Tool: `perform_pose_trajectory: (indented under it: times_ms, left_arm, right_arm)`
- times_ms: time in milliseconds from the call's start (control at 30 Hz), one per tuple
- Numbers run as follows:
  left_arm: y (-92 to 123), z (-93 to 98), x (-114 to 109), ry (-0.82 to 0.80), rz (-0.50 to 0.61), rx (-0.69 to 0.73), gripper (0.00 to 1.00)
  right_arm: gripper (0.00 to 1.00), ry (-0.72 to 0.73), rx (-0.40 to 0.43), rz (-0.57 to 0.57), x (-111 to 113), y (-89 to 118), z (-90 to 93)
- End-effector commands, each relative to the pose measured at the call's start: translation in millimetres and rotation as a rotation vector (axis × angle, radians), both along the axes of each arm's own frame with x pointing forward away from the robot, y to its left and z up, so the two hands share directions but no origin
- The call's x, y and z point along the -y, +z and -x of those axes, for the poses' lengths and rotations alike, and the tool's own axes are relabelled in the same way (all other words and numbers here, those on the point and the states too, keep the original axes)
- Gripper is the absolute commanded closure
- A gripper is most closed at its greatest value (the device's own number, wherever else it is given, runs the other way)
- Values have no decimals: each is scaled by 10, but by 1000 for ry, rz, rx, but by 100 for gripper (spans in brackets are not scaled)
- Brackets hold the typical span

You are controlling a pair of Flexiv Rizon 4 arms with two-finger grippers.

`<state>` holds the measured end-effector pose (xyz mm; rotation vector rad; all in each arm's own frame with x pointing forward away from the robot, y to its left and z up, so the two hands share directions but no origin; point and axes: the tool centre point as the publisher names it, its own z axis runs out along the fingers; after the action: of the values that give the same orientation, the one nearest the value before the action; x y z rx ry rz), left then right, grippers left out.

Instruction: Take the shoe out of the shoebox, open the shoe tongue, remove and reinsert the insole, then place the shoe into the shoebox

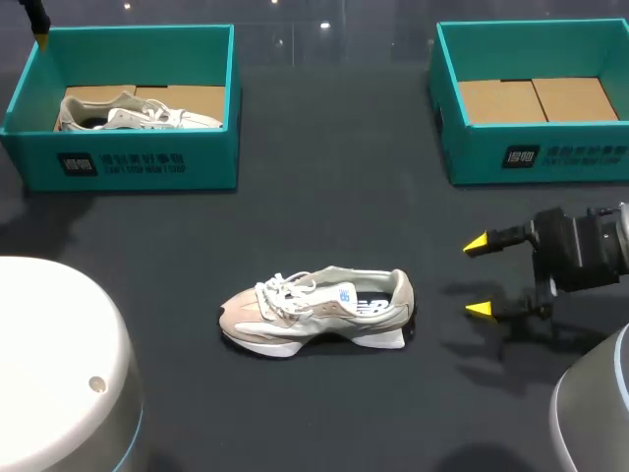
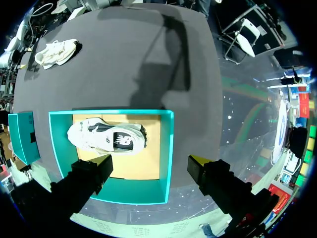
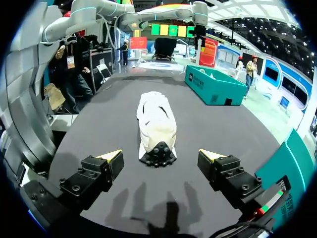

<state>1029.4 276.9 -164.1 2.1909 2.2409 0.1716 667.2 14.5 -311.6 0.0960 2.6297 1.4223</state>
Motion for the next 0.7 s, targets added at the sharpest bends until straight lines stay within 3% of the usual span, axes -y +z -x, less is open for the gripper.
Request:
perform_pose_trajectory:
  times_ms: [33, 133, 600, 700]
  left_arm:
    - [3, 7, -4, -1, -2, 1, 0]
    - [3, 7, -4, -1, -2, 1, 0]
    - [3, 7, -4, -1, -2, 1, 0]
    - [3, 7, -4, -1, -2, 1, 0]
  right_arm:
    - [0, 26, 61, -166, -47, -181, -2]
    - [0, 25, 66, -187, -29, -268, -2]
    - [0, 25, 66, -187, -29, -268, -2]
    - [0, 38, 54, -187, 110, -370, -55]
